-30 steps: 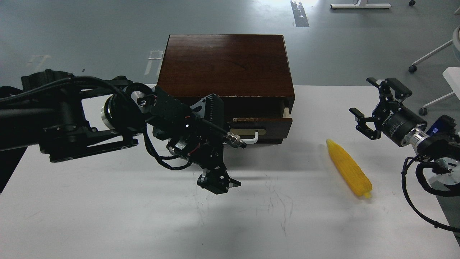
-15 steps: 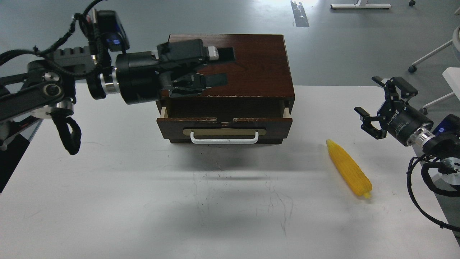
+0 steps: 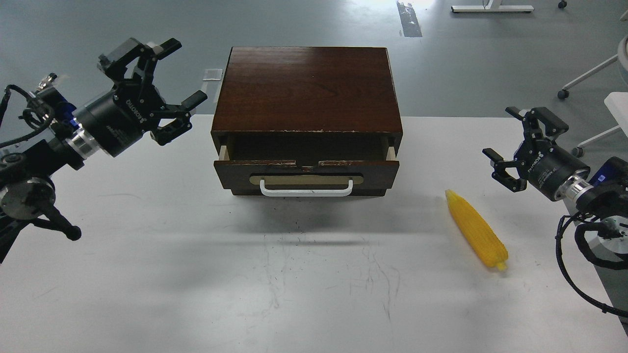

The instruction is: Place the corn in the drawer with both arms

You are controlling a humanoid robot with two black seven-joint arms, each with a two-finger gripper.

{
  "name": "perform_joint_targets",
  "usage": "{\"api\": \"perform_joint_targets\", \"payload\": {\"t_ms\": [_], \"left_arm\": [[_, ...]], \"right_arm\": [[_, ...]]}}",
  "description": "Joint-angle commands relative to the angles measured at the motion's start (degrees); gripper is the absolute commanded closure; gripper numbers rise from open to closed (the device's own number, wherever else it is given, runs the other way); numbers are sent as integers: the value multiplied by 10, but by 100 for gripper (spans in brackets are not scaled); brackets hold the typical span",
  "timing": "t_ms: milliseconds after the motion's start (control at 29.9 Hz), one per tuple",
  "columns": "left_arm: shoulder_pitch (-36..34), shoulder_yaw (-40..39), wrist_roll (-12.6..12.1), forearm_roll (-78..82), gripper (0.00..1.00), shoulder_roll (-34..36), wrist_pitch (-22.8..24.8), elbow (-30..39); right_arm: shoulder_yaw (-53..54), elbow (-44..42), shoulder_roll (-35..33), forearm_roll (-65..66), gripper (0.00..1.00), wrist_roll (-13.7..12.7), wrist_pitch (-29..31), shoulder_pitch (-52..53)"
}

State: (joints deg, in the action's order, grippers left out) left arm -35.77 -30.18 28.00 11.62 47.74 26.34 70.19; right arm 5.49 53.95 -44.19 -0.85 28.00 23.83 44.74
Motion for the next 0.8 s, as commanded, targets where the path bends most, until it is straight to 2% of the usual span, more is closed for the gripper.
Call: {"api": "perform_joint_targets", "payload": {"t_ms": [0,134,267,334,435,568,769], "left_arm": [[61,-55,0,0,1,-19,4,-23],[105,-91,0,1,1,-28,6,-25],[114,-99,0,1,1,-38,6,-32],[115,-101,0,1,1,-41,6,-32],[115,-101,0,1,1,-43,5,-32],[115,-102,0,2,1,-45,5,-32],[115,-102,0,4,1,-51,5,-32]], "right_arm": [[0,9,-16,76,1,0,1,0],[0,20,-50,215,1,0,1,12],[-2,21,-63,332,0,0,1,24],[-1,22,-73,469,0,0,-1,25],[-2,24,-72,587,1,0,-19,22],[-7,25,-70,681,1,0,-69,14],[-75,24,-55,729,0,0,-101,37]]}}
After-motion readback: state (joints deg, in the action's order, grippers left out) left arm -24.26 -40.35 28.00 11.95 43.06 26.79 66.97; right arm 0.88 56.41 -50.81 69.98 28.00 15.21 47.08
